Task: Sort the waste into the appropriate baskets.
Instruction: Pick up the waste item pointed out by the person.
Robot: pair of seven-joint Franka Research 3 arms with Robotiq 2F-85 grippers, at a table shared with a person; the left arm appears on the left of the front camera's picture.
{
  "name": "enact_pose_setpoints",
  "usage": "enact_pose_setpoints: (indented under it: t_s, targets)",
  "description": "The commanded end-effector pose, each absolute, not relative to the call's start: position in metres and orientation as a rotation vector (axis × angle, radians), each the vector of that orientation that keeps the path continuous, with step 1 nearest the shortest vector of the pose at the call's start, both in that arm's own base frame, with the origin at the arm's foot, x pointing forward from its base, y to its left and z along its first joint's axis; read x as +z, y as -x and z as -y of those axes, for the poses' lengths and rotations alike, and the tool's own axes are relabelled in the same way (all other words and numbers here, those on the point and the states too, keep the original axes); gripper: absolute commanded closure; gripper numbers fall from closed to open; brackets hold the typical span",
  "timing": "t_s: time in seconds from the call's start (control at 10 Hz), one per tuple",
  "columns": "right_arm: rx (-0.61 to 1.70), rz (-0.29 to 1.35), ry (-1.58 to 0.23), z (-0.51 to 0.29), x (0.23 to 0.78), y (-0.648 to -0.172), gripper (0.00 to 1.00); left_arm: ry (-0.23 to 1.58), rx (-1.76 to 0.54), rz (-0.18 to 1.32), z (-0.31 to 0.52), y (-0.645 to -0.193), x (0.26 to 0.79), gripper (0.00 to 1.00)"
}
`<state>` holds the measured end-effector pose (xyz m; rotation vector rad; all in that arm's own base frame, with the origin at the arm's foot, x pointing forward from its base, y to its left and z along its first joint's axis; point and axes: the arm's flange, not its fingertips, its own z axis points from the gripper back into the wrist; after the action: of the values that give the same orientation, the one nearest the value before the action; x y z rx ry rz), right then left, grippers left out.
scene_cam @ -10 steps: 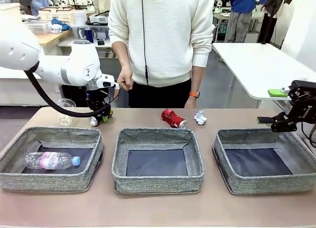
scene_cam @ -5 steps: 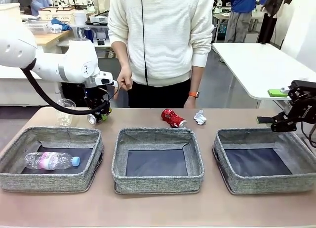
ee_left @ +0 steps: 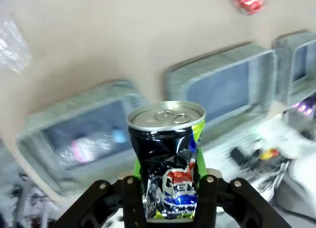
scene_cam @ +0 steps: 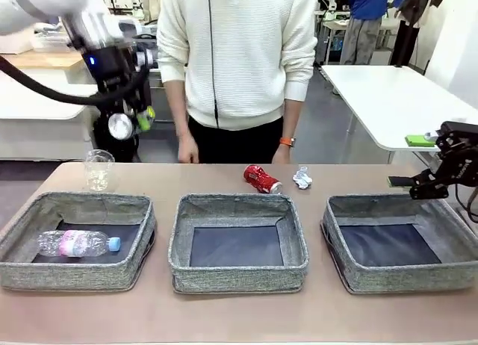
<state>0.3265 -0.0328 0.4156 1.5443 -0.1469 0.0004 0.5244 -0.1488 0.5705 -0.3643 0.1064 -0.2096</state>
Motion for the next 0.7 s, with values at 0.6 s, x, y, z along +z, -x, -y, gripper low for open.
enact_pose_setpoints:
  t_s: [0.6]
  targets:
    - [-0.014,0.137,-1.557,0.032,0.421,-0.326,0.00,0.362,-0.092,0.123,0.193,-0.463,0.557,0.68]
